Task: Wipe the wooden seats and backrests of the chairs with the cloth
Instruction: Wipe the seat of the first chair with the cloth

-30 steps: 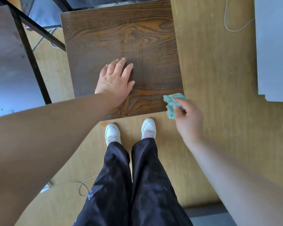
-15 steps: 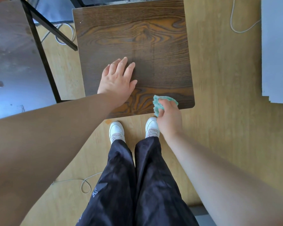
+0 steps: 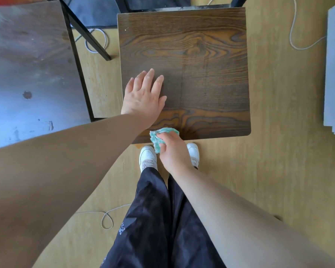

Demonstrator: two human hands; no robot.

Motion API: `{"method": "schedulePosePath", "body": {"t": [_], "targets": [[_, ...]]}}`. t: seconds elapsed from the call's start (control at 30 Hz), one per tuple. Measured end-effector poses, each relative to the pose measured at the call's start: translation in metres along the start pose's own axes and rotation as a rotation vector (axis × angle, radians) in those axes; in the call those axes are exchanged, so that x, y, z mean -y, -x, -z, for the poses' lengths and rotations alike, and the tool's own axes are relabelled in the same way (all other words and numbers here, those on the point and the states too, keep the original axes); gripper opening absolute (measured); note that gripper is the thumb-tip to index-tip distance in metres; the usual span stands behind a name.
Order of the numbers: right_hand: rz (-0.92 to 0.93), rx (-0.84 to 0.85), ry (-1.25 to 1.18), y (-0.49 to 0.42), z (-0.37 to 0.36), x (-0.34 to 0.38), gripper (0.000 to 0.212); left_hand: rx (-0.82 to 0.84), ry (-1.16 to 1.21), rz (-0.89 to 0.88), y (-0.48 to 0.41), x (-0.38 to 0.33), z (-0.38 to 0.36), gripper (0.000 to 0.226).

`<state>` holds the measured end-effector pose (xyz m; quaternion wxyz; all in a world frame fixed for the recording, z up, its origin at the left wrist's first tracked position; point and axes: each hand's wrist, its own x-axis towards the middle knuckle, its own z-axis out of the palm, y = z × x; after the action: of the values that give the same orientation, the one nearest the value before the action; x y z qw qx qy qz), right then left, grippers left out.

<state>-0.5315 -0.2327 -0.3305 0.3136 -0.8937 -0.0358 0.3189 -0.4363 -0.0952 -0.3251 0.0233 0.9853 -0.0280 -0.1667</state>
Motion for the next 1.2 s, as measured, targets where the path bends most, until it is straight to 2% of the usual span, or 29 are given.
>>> {"method": "schedulePosePath", "body": {"t": [0.13, 0.27, 0.37, 0.47, 0.67, 0.8, 1.2], "targets": [[-0.044, -0.170, -0.037, 0.013, 0.028, -0.021, 0.033, 0.019, 0.002, -0.021, -0.007, 0.001, -0.002, 0.058], [-0.217, -0.453, -0.038, 0.010, 0.086, -0.063, 0.031, 0.026, -0.005, -0.048, -0.018, -0.006, 0.000, 0.057], [-0.348, -0.556, -0.011, -0.013, 0.128, -0.101, 0.031, 0.039, 0.024, -0.055, -0.027, -0.010, 0.000, 0.057], [-0.398, -0.530, -0.020, -0.039, 0.150, -0.120, 0.035, 0.042, 0.020, -0.067, -0.035, -0.014, -0.004, 0.057], [-0.304, -0.471, 0.071, -0.046, 0.129, -0.103, 0.034, 0.059, 0.011, -0.094, -0.034, -0.020, -0.006, 0.058], [-0.226, -0.436, 0.120, -0.032, 0.105, -0.082, 0.033, 0.071, 0.007, -0.114, -0.027, -0.019, -0.007, 0.057], [0.034, -0.165, 0.041, -0.012, 0.006, -0.018, 0.038, 0.027, 0.006, -0.040, -0.019, 0.009, -0.008, 0.057]]}}
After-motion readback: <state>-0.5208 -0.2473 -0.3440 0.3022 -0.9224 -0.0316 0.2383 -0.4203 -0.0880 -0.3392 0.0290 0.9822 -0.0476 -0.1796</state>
